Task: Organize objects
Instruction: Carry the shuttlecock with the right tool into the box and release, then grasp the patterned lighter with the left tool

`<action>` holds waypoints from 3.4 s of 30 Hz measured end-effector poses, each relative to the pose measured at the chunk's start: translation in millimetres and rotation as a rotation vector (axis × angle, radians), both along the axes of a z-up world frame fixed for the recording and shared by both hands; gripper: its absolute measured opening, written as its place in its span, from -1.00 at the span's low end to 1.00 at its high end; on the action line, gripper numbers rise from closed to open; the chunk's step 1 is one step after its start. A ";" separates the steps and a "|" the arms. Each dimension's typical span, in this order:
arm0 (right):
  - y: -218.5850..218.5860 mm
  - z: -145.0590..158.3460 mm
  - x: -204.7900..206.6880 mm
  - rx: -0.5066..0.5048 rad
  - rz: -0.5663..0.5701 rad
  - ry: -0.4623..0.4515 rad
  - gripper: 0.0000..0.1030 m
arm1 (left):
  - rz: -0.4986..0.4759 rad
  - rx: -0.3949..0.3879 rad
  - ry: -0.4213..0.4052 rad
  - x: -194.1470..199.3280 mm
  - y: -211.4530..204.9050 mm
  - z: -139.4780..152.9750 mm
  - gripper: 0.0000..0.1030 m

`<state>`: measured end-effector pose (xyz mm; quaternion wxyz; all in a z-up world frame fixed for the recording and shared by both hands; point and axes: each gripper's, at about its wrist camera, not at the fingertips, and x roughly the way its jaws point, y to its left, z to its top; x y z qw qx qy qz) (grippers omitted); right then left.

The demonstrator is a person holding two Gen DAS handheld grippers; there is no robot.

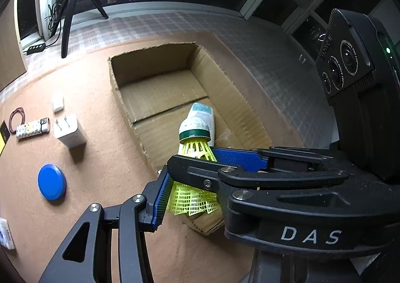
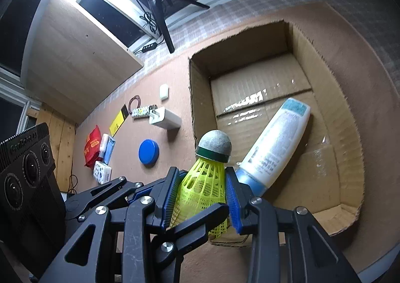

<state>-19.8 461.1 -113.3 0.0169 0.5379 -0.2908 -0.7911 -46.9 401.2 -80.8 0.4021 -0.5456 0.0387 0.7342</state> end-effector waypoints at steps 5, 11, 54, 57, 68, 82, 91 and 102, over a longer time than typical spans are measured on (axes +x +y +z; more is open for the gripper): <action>7.6 0.8 1.2 0.018 -0.016 -0.005 -0.34 | -0.018 0.004 -0.012 -2.4 10.3 -1.5 -0.08; 18.2 -0.7 5.9 0.026 -0.042 -0.015 -0.34 | -0.041 0.005 -0.020 -1.5 21.6 -3.8 -0.03; -117.9 -8.8 -12.5 0.147 0.059 0.060 -0.09 | 0.356 -0.196 -0.128 -205.2 -145.0 -65.1 -0.15; -114.8 -10.7 -10.0 0.146 0.043 0.051 -0.09 | 0.363 -0.195 -0.133 -217.4 -139.7 -76.2 -0.25; -106.9 -18.6 -11.0 0.149 0.022 0.014 -0.09 | 0.309 -0.235 -0.122 -236.1 -119.4 -86.3 -0.30; -117.8 -26.3 -21.8 0.147 0.069 0.013 -0.09 | 0.214 -0.293 -0.009 -158.2 -147.2 -83.7 -0.32; -131.3 -33.3 -25.4 0.169 0.130 0.010 -0.09 | 0.239 -0.296 0.000 -86.8 -185.0 -83.5 -0.37; -133.8 -45.8 -35.0 0.225 0.152 0.000 -0.09 | 0.250 -0.304 0.070 -84.9 -179.1 -72.9 -0.29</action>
